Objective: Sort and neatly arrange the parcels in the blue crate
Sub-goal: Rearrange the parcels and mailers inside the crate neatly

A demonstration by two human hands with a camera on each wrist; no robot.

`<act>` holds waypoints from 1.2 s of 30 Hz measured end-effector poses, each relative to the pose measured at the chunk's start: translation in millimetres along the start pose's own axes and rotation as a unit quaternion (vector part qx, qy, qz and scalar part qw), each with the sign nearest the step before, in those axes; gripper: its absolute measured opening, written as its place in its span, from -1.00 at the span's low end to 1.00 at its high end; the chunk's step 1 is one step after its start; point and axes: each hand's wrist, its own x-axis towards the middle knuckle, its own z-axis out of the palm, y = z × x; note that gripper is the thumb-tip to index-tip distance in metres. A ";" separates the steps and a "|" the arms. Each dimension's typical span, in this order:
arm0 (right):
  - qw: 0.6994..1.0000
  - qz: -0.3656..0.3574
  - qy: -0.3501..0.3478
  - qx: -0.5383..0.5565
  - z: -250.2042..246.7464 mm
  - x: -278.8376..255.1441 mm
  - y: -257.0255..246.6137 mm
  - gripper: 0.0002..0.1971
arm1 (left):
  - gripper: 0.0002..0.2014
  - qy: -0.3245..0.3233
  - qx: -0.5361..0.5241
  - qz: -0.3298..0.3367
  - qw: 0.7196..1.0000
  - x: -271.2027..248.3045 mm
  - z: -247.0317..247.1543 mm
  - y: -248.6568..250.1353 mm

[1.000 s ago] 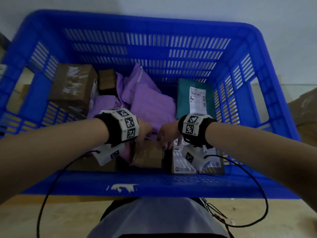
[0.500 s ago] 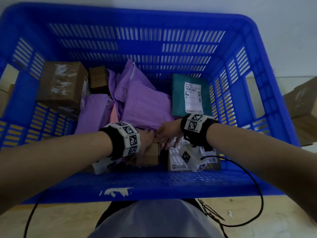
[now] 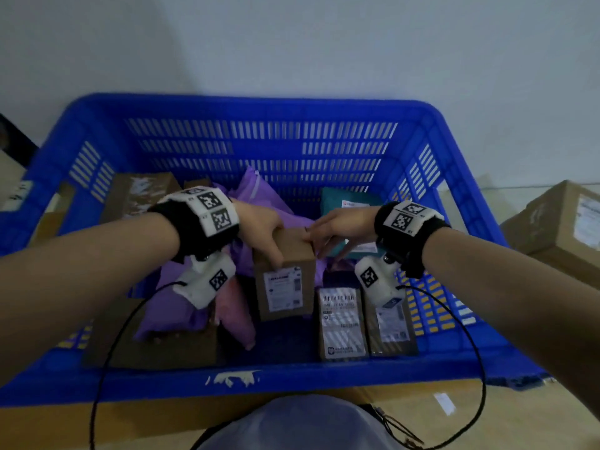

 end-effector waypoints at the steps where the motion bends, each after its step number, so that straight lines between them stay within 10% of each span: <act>1: 1.000 -0.008 0.012 0.018 -5.4 -6.1 -4.1 -0.79 | -0.43 0.012 -0.026 0.004 1.000 -3.4 -8.4 -2.6; 5: 0.997 -0.046 0.043 0.048 -26.2 -22.2 -9.2 -0.46 | -0.62 0.042 -0.208 0.016 0.977 -7.1 -28.1 -18.2; 9: 0.986 -0.068 0.116 0.095 -40.1 -26.9 -0.8 -0.30 | -0.39 0.076 -0.379 0.023 0.922 1.0 -27.0 -23.4; 17: 0.980 -0.052 0.113 0.155 -46.7 -40.2 32.1 -0.59 | -0.81 0.084 -0.592 0.054 0.800 20.4 -20.9 -14.3; 22: 0.984 -0.026 0.125 0.125 -43.5 -42.8 50.6 -0.13 | -0.78 0.061 -0.580 0.064 0.809 30.8 -15.5 0.0; 26: 0.985 -0.022 0.097 0.142 -40.7 -50.1 57.1 -0.43 | -0.58 0.036 -0.579 0.063 0.812 38.7 -12.9 12.7; 30: 0.981 0.004 0.102 0.163 -35.7 -53.9 59.5 -0.50 | -0.91 0.054 -0.597 0.033 0.800 46.8 -8.2 29.0; 34: 0.969 0.012 0.165 0.184 -33.3 -48.6 65.4 -0.39 | -0.41 0.043 -0.632 0.013 0.774 57.0 0.0 33.3; 36: 0.958 0.014 0.200 0.204 -33.0 -42.7 69.4 -0.32 | -0.52 -0.002 -0.613 0.028 0.789 56.7 6.6 39.8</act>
